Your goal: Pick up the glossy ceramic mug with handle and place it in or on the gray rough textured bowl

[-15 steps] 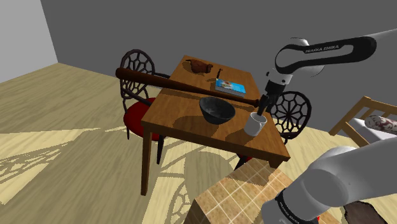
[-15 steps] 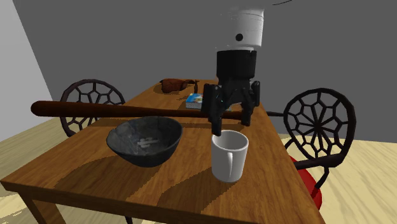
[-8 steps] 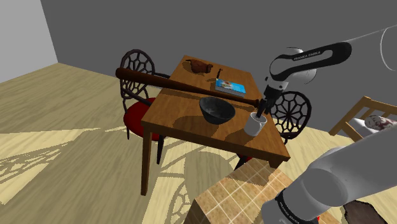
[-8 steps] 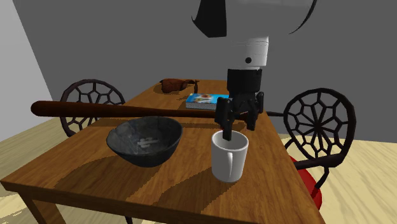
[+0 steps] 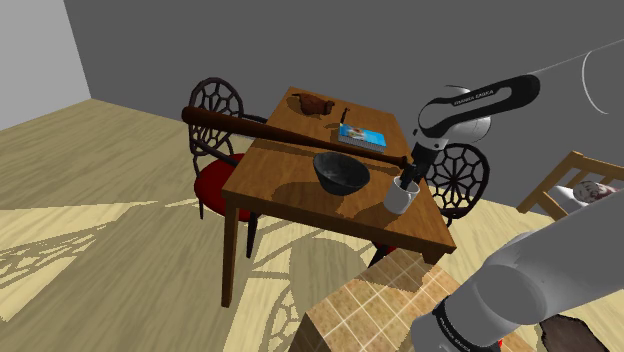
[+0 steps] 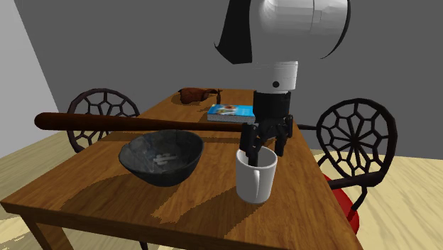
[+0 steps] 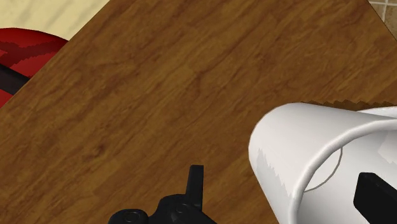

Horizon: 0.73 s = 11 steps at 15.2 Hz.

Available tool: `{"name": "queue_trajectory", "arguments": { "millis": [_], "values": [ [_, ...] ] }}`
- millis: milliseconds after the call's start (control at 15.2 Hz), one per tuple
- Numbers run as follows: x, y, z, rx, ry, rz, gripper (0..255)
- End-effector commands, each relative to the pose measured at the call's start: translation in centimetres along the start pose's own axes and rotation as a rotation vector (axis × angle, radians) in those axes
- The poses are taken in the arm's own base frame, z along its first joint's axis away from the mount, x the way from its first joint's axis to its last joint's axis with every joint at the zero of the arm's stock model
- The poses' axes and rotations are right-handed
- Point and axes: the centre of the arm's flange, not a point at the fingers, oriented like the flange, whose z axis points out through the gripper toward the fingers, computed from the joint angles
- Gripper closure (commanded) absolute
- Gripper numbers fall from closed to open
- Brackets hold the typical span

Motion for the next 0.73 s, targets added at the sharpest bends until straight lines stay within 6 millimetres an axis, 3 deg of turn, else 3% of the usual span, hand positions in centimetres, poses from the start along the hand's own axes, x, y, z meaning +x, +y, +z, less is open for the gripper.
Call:
{"name": "queue_trajectory", "arguments": {
  "millis": [0,264,330,660],
  "values": [
    [0.01,0.03,0.07,0.0,0.0,0.0,0],
    [0.01,0.03,0.07,0.0,0.0,0.0,0],
    [0.01,0.03,0.07,0.0,0.0,0.0,255],
    [0.01,0.03,0.07,0.0,0.0,0.0,255]
  ]
}}
